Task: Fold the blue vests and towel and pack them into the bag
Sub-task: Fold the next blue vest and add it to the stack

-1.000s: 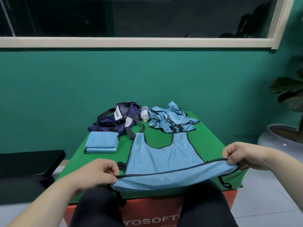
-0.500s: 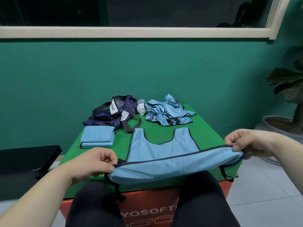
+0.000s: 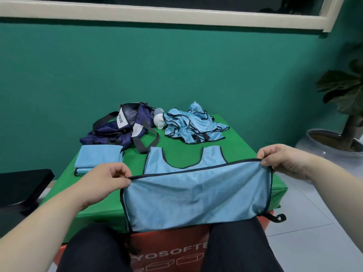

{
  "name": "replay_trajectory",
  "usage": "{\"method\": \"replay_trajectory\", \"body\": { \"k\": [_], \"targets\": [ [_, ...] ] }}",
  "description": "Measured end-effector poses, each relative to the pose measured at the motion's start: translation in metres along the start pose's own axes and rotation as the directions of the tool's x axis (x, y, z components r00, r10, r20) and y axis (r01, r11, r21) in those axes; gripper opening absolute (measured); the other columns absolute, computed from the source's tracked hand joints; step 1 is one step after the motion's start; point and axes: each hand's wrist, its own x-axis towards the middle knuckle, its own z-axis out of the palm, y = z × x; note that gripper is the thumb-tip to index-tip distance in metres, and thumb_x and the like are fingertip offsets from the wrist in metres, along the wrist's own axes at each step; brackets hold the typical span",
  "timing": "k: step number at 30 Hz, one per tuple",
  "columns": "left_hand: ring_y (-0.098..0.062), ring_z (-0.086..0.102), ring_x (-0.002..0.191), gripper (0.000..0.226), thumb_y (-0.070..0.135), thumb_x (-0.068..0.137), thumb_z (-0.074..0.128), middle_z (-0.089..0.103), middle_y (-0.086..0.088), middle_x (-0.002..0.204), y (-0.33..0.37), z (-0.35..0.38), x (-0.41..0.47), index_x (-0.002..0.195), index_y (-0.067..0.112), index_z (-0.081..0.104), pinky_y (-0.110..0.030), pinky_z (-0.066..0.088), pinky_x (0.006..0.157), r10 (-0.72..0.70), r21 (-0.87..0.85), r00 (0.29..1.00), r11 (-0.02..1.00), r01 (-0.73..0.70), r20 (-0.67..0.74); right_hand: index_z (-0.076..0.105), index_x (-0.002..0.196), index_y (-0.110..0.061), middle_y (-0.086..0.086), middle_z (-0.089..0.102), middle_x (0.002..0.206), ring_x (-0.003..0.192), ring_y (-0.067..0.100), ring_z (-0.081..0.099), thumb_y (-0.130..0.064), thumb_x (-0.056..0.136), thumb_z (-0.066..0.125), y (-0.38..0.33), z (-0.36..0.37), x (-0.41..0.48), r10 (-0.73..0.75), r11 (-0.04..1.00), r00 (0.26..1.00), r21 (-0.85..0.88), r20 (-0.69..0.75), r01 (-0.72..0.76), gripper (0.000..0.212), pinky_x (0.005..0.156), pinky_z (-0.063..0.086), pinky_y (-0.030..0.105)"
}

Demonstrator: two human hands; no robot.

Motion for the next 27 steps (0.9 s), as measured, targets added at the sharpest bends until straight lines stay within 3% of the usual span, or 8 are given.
{"method": "replay_trajectory", "body": {
  "k": [5, 10, 13, 16, 19, 21, 23, 27],
  "targets": [
    [-0.006, 0.052, 0.061, 0.022, 0.010, 0.084, 0.074, 0.066, 0.011, 0.069, -0.012, 0.005, 0.042, 0.076, 0.030, 0.069, -0.029, 0.038, 0.067, 0.005, 0.058, 0.997, 0.998, -0.001, -0.075, 0.066, 0.072, -0.007, 0.010, 0.057, 0.068, 0.063, 0.019, 0.048, -0.014, 0.050, 0.079, 0.010, -0.006, 0.037, -0.039, 0.996, 0.998, 0.076, -0.047, 0.043, 0.027, 0.062, 0.034, 0.031],
    [-0.005, 0.054, 0.062, 0.012, 0.007, 0.086, 0.073, 0.067, 0.005, 0.071, -0.012, 0.009, 0.090, 0.080, 0.018, 0.070, -0.019, 0.041, 0.063, -0.010, 0.045, 0.991, 0.999, 0.016, -0.131, 0.060, 0.073, -0.004, 0.009, 0.059, 0.065, 0.061, 0.020, 0.054, 0.013, 0.080, 0.056, 0.013, -0.012, 0.080, -0.023, 0.986, 0.990, 0.158, -0.137, 0.045, 0.019, 0.060, 0.046, 0.028],
    [-0.001, 0.053, 0.056, 0.009, 0.012, 0.086, 0.073, 0.069, 0.005, 0.074, -0.014, 0.010, 0.122, 0.081, 0.019, 0.070, -0.019, 0.041, 0.059, -0.002, 0.100, 0.981, 0.995, 0.022, -0.195, 0.061, 0.073, -0.008, 0.008, 0.059, 0.070, 0.067, 0.021, 0.053, 0.006, 0.080, 0.063, 0.018, -0.015, 0.116, 0.009, 0.993, 0.977, 0.118, -0.215, 0.017, 0.016, 0.063, 0.042, 0.032],
    [-0.010, 0.064, 0.071, 0.010, 0.019, 0.085, 0.075, 0.071, 0.013, 0.075, -0.019, 0.011, 0.159, 0.080, 0.027, 0.071, -0.030, 0.048, 0.071, 0.000, 0.195, 0.972, 0.980, 0.048, -0.236, 0.060, 0.067, -0.014, 0.001, 0.059, 0.069, 0.068, 0.019, 0.051, 0.003, 0.083, 0.064, 0.027, -0.019, 0.157, 0.020, 0.998, 0.955, 0.062, -0.297, -0.002, 0.023, 0.062, 0.039, 0.031],
    [-0.010, 0.065, 0.080, 0.011, 0.023, 0.086, 0.074, 0.070, 0.013, 0.080, -0.026, 0.016, 0.199, 0.082, 0.032, 0.069, -0.026, 0.045, 0.068, 0.004, 0.275, 0.967, 0.959, 0.069, -0.254, 0.065, 0.070, -0.014, 0.002, 0.061, 0.072, 0.070, 0.021, 0.053, 0.000, 0.083, 0.064, 0.034, -0.022, 0.199, 0.055, 0.998, 0.924, 0.053, -0.378, -0.038, 0.018, 0.064, 0.042, 0.030],
    [-0.006, 0.062, 0.078, 0.009, 0.025, 0.086, 0.073, 0.069, 0.013, 0.082, -0.032, 0.020, 0.228, 0.084, 0.033, 0.068, -0.022, 0.041, 0.064, 0.002, 0.307, 0.962, 0.948, 0.085, -0.274, 0.069, 0.072, -0.012, 0.008, 0.063, 0.076, 0.074, 0.024, 0.056, -0.010, 0.075, 0.070, 0.039, -0.023, 0.227, 0.098, 0.995, 0.906, 0.073, -0.411, -0.074, 0.004, 0.071, 0.045, 0.034],
    [-0.003, 0.060, 0.077, 0.009, 0.026, 0.088, 0.071, 0.068, 0.013, 0.083, -0.035, 0.024, 0.249, 0.086, 0.034, 0.066, -0.020, 0.039, 0.063, -0.007, 0.313, 0.957, 0.944, 0.102, -0.289, 0.072, 0.072, -0.012, 0.014, 0.062, 0.077, 0.074, 0.026, 0.056, -0.023, 0.061, 0.073, 0.045, -0.025, 0.246, 0.135, 0.991, 0.875, 0.061, -0.465, -0.121, 0.016, 0.074, 0.046, 0.039],
    [-0.005, 0.060, 0.084, 0.020, 0.027, 0.091, 0.067, 0.067, 0.011, 0.092, -0.053, 0.031, 0.289, 0.110, 0.029, 0.060, -0.025, 0.041, 0.069, -0.045, 0.332, 0.953, 0.932, 0.149, -0.300, 0.074, 0.080, -0.011, 0.009, 0.072, 0.087, 0.077, 0.026, 0.061, -0.023, 0.071, 0.077, 0.055, -0.020, 0.287, 0.125, 0.983, 0.813, -0.037, -0.569, -0.177, 0.015, 0.075, 0.051, 0.035]
  ]
}}
